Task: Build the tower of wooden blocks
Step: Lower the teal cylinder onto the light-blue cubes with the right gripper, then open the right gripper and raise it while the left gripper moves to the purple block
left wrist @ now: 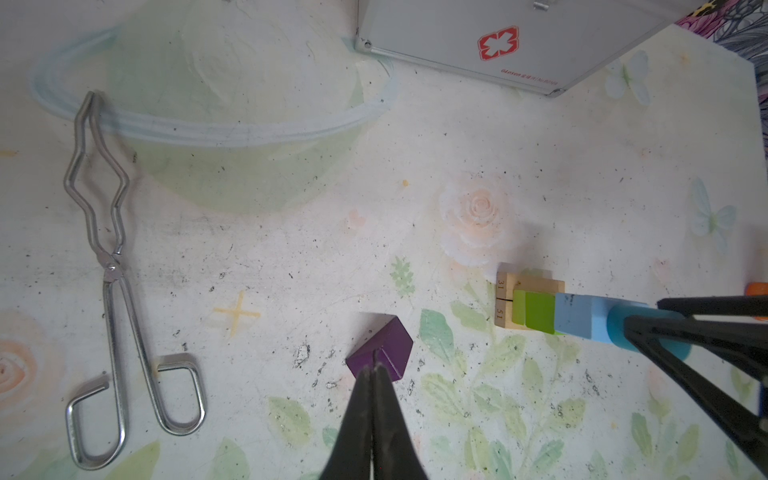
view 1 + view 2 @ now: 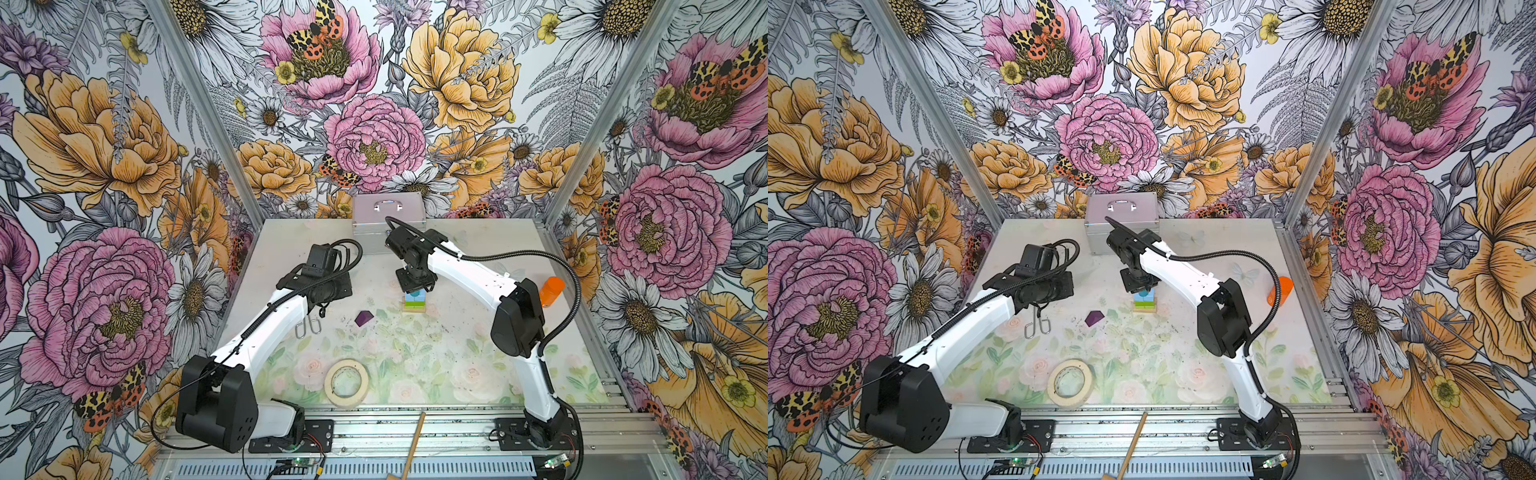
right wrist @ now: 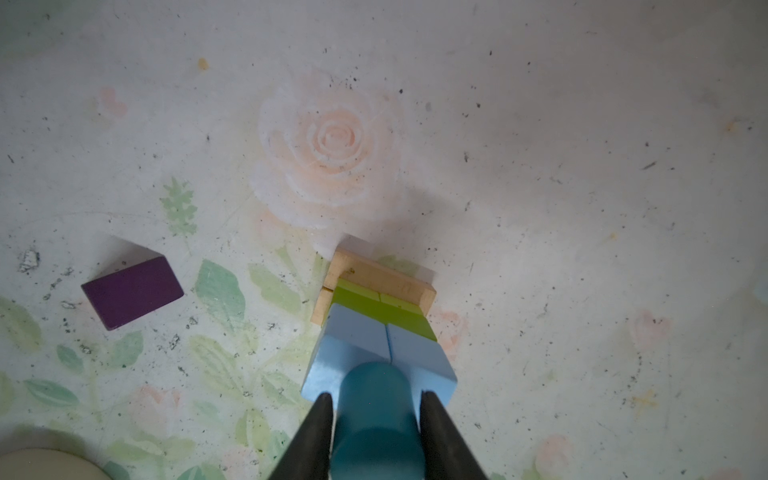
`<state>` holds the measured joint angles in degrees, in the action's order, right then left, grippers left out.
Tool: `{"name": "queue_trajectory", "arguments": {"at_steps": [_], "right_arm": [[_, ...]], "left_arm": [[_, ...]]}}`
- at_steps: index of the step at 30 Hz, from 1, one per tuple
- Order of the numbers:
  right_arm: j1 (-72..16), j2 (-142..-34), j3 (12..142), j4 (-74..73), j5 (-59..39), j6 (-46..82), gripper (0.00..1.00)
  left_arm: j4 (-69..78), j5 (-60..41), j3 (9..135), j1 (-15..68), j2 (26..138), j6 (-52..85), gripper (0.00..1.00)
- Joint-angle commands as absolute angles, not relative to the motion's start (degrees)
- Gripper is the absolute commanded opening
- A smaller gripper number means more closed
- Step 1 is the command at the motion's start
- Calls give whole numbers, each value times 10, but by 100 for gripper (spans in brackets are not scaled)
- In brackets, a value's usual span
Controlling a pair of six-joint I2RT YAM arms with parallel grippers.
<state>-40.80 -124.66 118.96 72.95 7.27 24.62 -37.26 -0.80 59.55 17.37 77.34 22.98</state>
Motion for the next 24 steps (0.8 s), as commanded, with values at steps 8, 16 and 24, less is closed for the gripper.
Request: {"name": "queue_trajectory", "arguments": {"at_steps": [8, 16, 24], "right_arm": [[-404, -1251, 1188, 721, 71, 254, 46], [-403, -1245, 1197, 721, 72, 257, 57], [-402, -1213, 1217, 722, 85, 261, 68]], "left_arm": [[-363, 3, 592, 169, 761, 229, 6], [-363, 3, 591, 168, 760, 229, 6], [-364, 4, 590, 170, 756, 225, 20]]}}
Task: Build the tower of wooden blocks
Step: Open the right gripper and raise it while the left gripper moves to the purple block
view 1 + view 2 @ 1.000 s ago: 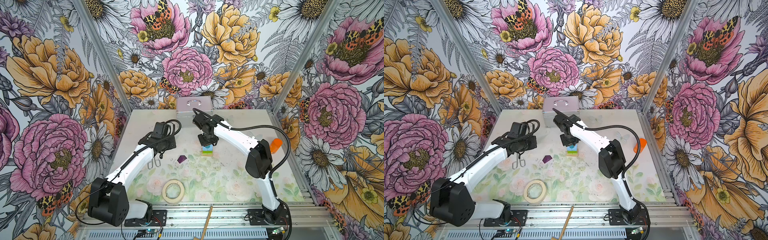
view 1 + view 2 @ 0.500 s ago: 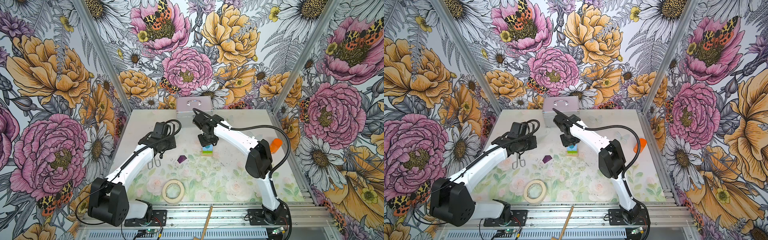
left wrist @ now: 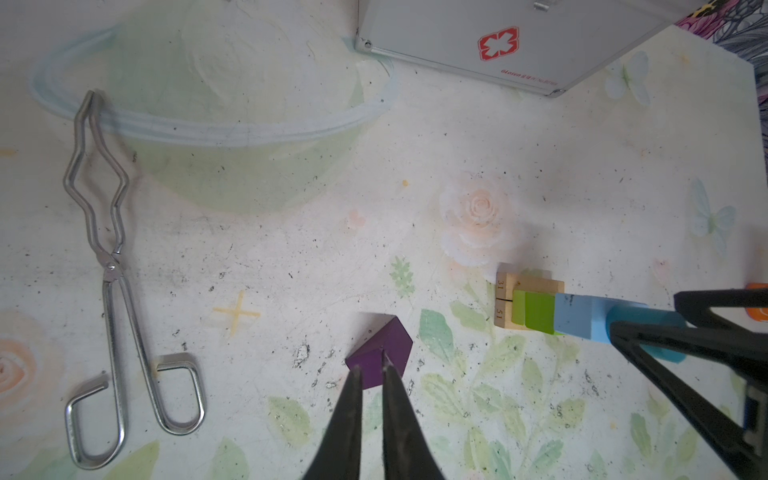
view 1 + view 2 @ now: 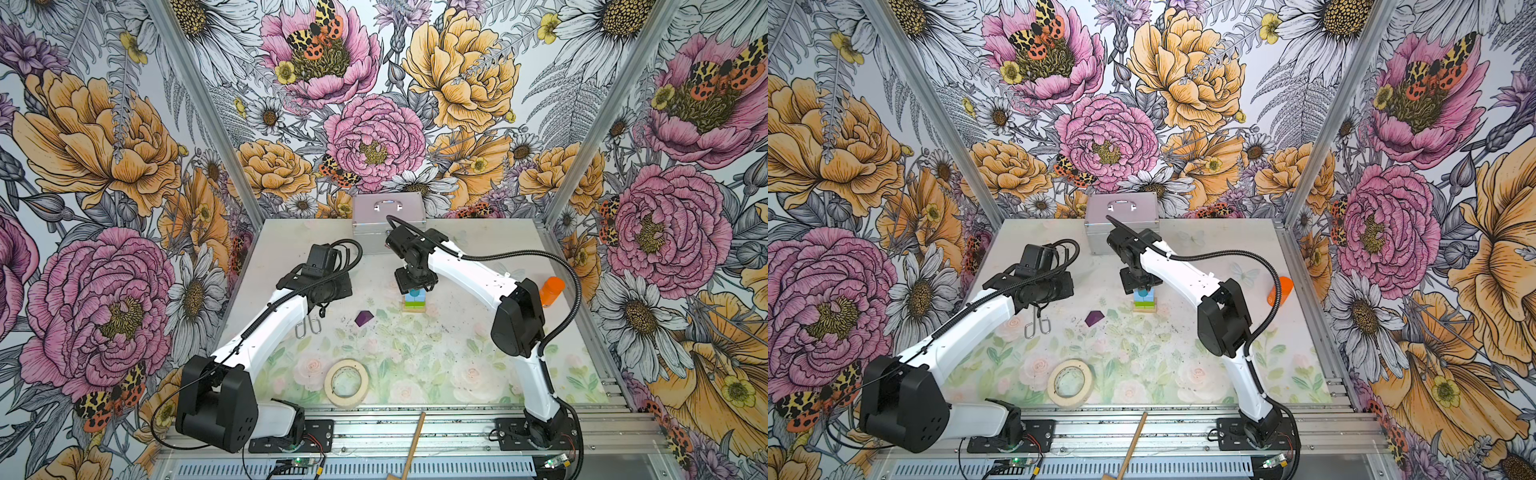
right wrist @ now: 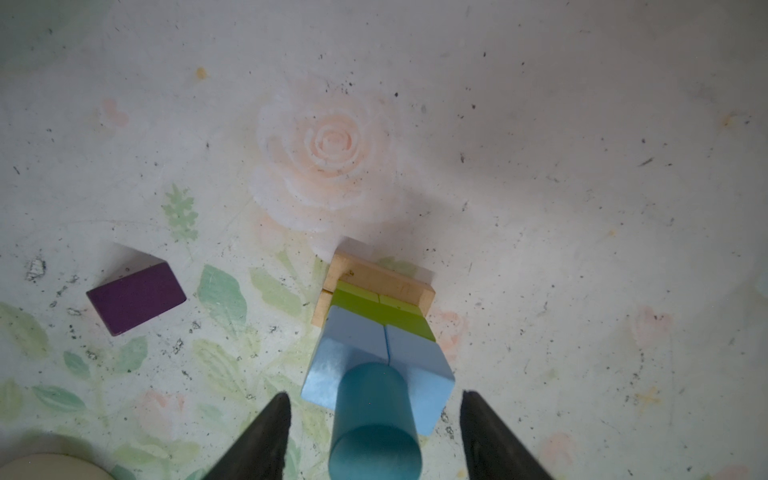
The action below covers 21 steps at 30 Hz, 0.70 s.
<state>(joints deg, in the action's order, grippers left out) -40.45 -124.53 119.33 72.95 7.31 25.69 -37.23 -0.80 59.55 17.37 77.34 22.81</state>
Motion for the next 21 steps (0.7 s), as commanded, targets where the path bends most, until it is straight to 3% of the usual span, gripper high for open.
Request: {"name": "queue_trajectory", "arguments": {"at_steps": [1, 11, 21], "right_arm": [[-402, -1206, 1218, 722, 89, 261, 69], [-387, -1084, 1170, 696, 126, 244, 70], [-331, -892, 914, 548, 68, 252, 71]], "left_arm": [[-364, 3, 591, 169, 756, 223, 23], [-420, 4, 621, 176, 722, 177, 45], [-512, 26, 661, 220, 730, 46, 48]]}}
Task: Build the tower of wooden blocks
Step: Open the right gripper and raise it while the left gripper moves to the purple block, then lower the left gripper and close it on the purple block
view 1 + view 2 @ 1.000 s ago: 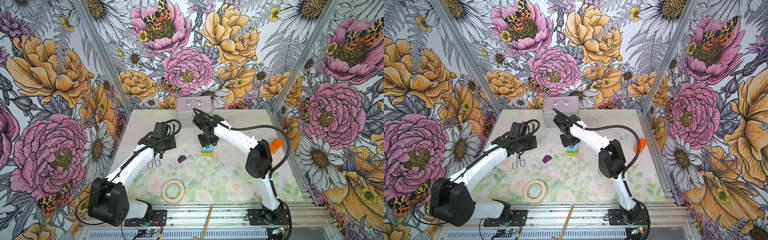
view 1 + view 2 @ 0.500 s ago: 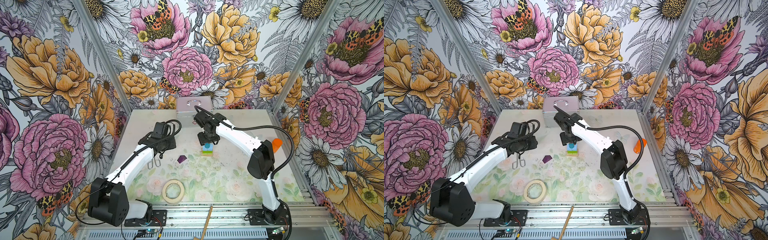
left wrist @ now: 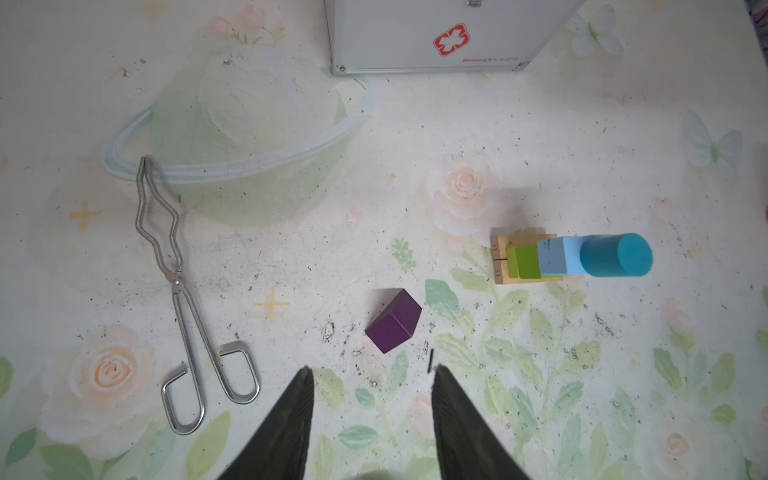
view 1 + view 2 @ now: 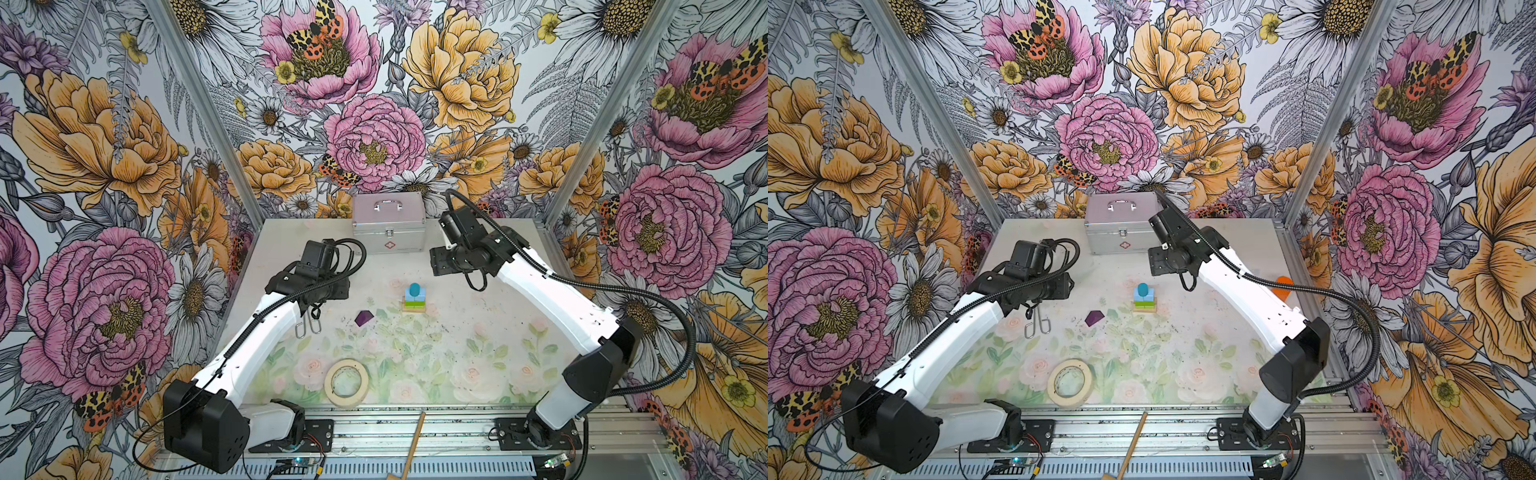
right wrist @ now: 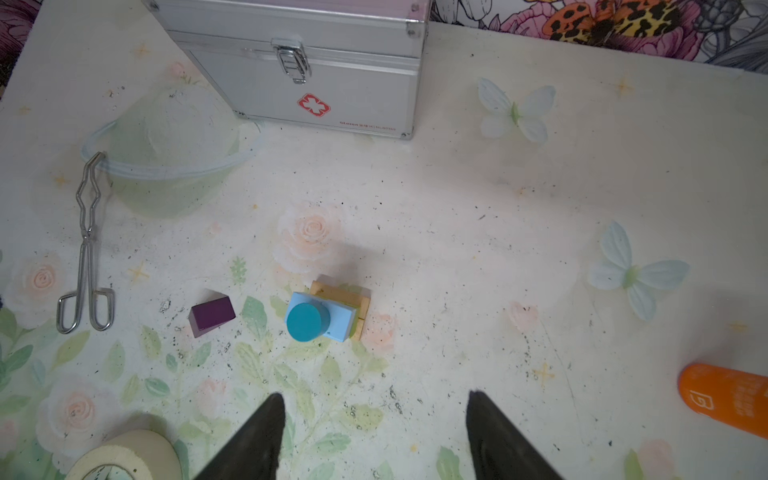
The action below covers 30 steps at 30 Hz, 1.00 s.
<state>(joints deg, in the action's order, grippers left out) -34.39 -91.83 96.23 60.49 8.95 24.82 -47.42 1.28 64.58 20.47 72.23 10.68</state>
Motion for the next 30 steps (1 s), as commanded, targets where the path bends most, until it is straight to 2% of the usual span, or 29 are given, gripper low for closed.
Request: {"name": "queue_trajectory", "arguments": {"at_steps": [1, 7, 12, 30], "right_arm": [[-325, -874, 889, 536, 64, 254, 71], [-287, -794, 792, 492, 40, 258, 73], [-263, -764, 752, 468, 18, 258, 74], [-224, -746, 703, 429, -25, 258, 74]], "left_arm": [[-519, 33, 665, 230, 738, 30, 48], [-526, 78, 673, 310, 794, -63, 50], [-525, 67, 673, 346, 841, -99, 51], [-515, 52, 694, 298, 965, -198, 52]]}}
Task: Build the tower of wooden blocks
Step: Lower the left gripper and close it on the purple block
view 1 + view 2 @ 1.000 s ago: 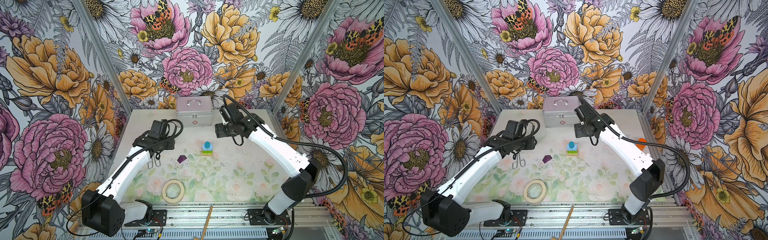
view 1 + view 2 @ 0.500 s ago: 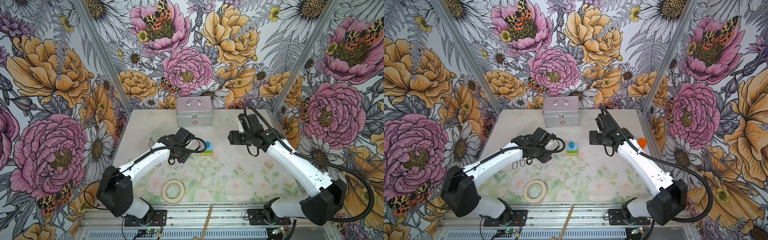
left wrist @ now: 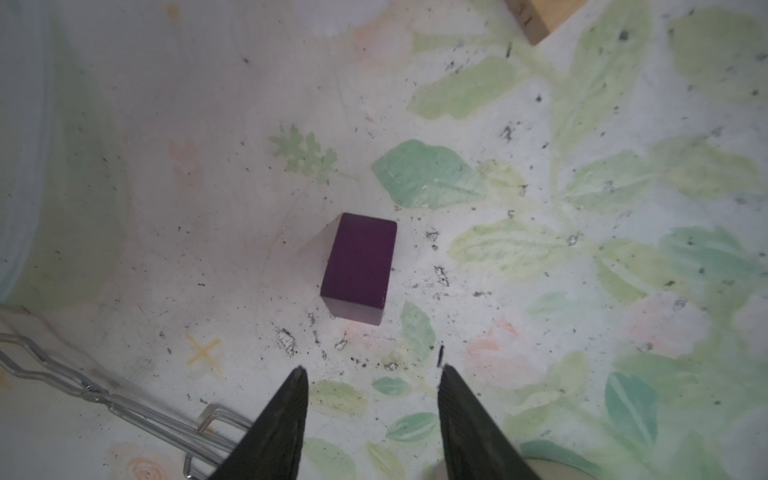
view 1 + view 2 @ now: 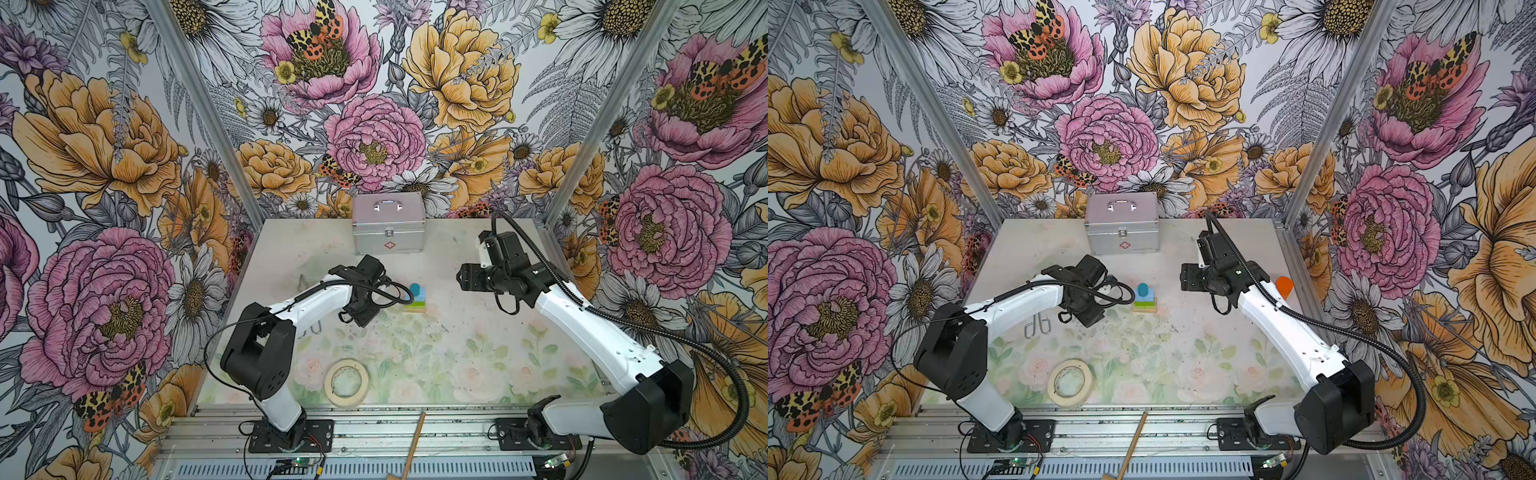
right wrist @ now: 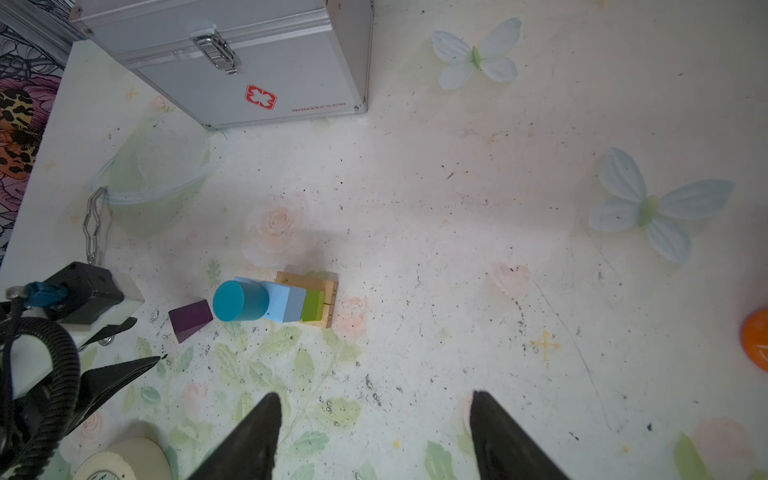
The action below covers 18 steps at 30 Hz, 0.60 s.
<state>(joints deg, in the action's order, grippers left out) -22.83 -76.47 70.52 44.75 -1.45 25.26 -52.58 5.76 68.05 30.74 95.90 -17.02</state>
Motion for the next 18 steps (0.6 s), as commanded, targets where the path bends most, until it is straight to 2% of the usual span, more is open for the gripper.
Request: {"name": "queue_trajectory", "arguments": {"at_steps": [1, 18], "right_arm": [[-223, -745, 702, 428, -26, 258, 74], [-215, -757, 696, 418, -45, 260, 74]], "left_arm": [[-514, 49, 696, 294, 968, -201, 52], [-482, 0, 695, 286, 1005, -207, 53]]}}
